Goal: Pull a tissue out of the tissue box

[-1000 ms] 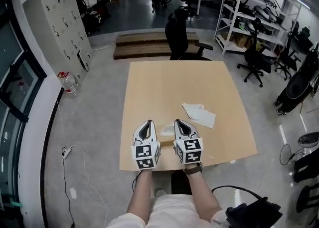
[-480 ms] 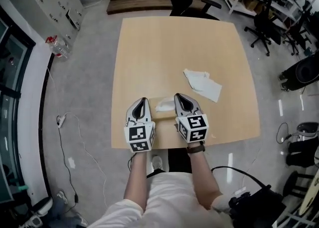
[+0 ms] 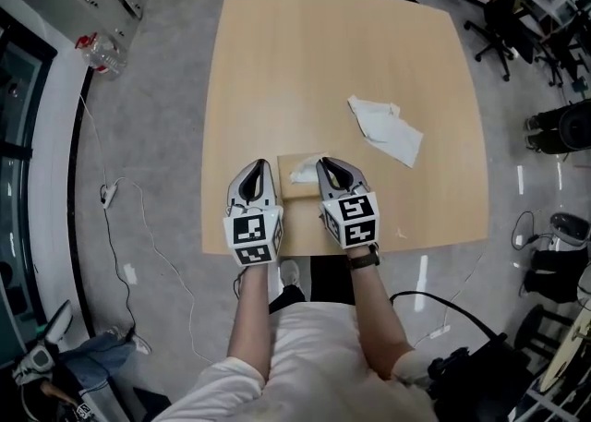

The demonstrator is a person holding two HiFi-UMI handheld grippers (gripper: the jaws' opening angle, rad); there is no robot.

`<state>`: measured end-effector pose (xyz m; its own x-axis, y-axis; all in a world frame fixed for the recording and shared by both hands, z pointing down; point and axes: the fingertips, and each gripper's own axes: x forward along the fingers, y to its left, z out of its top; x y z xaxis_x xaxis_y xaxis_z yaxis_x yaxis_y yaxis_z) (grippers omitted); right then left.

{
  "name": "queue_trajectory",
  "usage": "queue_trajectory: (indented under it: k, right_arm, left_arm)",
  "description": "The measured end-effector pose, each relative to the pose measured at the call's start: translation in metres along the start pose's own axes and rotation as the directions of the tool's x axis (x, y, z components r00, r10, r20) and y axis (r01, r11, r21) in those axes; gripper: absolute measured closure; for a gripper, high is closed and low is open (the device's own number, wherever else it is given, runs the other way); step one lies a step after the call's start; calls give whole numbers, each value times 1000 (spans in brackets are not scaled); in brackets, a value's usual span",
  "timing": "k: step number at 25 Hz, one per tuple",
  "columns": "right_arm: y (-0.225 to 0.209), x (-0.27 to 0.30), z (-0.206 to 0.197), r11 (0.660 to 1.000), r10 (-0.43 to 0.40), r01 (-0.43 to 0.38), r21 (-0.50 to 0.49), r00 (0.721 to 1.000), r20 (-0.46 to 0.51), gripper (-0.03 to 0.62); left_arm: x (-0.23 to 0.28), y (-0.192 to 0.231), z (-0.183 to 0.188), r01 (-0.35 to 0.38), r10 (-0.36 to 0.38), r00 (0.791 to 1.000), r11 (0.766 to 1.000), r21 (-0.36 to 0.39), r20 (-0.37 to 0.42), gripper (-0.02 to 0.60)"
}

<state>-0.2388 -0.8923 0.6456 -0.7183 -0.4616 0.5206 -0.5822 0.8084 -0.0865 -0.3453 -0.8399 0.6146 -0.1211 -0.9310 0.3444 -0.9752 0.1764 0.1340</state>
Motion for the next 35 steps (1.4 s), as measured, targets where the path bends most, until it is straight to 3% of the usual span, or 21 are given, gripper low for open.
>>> queue_trajectory:
  k: [13,19,25,29,35]
  right_arm:
    - [-7,23,-31,995,-74,64,-74,986,-149,425]
    - [-20,33,-53,985,-143,122,-123,974,-178,427]
    - [-19,37,-64,984,-149,124,-131,968,-201,431]
    - [-19,26,-65,984,-138,114,-136,973,-186,564]
    - [-8,26,-49,984,-142,127,-124,981,-128,582]
  left_arm:
    - [20,-14,-18,66,-67,997,998,-14,-43,589]
    - [30,-18,-26,86,-86,994,996,-14,-61,589]
    - [30,-17,-27,86,-86,994,996,-15,-69,589]
    - [23,-25,-27,79,-80,994,997,-15,-75,589]
    - [16,-18,-19,88,-88,994,996,1,-58,589]
